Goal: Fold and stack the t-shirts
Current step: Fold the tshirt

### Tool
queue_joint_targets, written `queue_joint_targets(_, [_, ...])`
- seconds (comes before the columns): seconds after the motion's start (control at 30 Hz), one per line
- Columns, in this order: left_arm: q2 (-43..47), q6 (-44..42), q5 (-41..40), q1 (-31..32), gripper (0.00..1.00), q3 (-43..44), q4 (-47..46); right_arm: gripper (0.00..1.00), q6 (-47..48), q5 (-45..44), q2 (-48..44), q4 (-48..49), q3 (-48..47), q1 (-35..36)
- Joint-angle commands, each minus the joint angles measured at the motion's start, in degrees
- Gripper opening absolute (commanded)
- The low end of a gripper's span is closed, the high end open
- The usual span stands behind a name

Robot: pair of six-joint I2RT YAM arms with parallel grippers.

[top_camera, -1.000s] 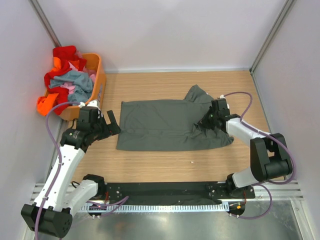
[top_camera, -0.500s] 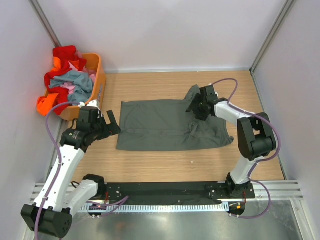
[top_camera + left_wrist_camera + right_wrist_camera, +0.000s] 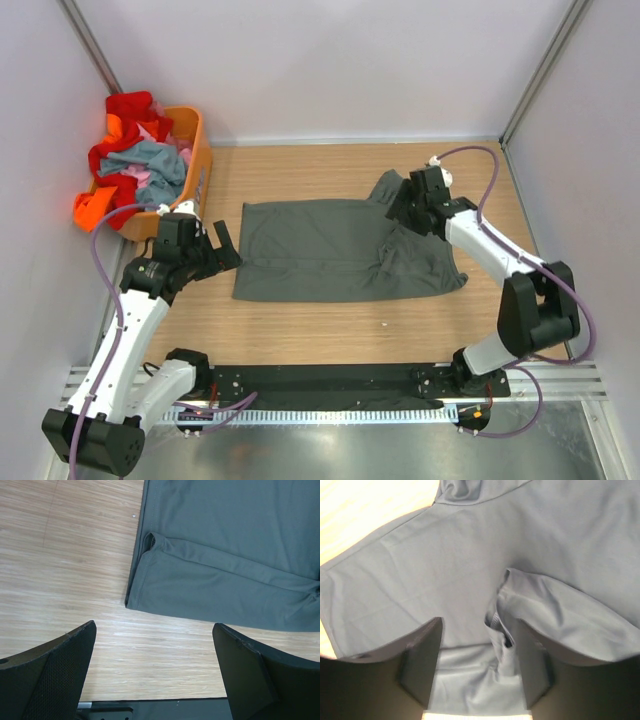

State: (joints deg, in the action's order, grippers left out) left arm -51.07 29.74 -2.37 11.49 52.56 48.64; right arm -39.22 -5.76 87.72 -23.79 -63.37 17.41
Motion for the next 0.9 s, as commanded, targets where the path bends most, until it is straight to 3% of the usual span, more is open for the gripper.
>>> queue_joint_targets(0.0, [0.44,-0.47,-0.27,-0.15,1.0,-0.08,-1.09,0.6,1.43,-2.42,-3.87,-0.21,5.08,0.17])
queue_joint_targets(0.13, [0.71,-0.47,-0.27,-0.24,1.0,-0.08,-1.09,0.02,0.55,-1.97,-4.58,0.68,8.7,0.7])
queue_joint_targets(0.4, [1.23,-0.56,-0.09,-0.24,1.0,-0.08,-1.18,0.01,-0.42,-6.02,-4.58,-1.08,11.69,0.96])
queue_joint_targets(0.87, [1.85,-0.56,-0.44,-0.23,1.0,-0.08,-1.18,0.01,-1.91,-2.6,4.12,4.36,9.76,7.63])
